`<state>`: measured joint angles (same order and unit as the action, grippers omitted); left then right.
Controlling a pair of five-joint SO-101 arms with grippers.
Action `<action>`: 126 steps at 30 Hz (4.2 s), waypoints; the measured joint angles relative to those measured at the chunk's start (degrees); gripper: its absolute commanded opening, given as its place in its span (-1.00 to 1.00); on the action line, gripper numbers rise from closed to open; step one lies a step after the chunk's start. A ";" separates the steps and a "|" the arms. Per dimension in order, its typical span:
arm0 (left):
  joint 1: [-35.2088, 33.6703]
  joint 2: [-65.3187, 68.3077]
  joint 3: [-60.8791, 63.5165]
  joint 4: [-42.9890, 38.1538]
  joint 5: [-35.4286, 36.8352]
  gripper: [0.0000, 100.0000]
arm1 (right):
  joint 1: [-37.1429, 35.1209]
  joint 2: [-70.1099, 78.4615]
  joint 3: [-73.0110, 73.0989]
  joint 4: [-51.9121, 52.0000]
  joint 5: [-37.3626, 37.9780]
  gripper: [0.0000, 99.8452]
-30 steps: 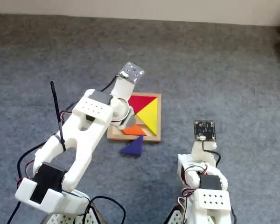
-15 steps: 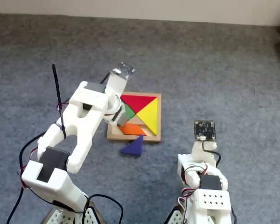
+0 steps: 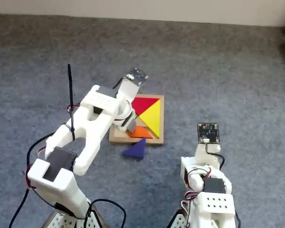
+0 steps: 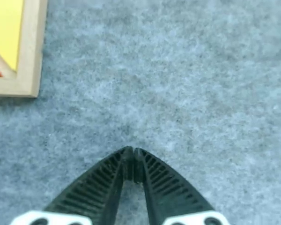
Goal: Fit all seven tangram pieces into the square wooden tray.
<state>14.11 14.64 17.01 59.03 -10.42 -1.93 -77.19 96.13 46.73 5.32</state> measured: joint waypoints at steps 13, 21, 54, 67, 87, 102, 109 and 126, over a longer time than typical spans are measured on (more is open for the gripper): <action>9.14 3.96 -12.57 10.46 5.80 -0.52 | 0.00 0.00 0.00 0.00 0.00 -0.94; 10.11 -5.71 -11.43 17.58 7.30 -0.52 | 0.00 0.00 0.00 0.00 0.00 -0.94; 15.21 -10.81 12.57 9.05 -29.80 -0.51 | 0.00 0.00 0.00 0.00 0.00 -0.94; 6.68 -36.75 8.79 21.19 -24.62 -0.52 | 0.00 0.00 0.00 0.00 0.00 -0.94; -30.51 -71.65 41.05 11.34 -4.31 -0.52 | 0.09 -0.09 -23.21 25.67 27.69 -0.83; -37.89 -75.52 60.75 0.53 -4.31 -0.52 | -13.45 28.92 -53.45 37.63 43.60 -0.38; -41.85 -75.52 61.19 0.00 -4.31 -0.52 | -29.63 37.19 -53.54 37.63 49.67 -0.38; -45.36 -75.52 61.19 0.00 -4.31 -0.52 | -41.23 59.69 -53.63 24.44 55.38 -0.38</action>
<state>-31.25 -60.88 78.20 59.03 -14.73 -43.16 -17.49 42.51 71.16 60.70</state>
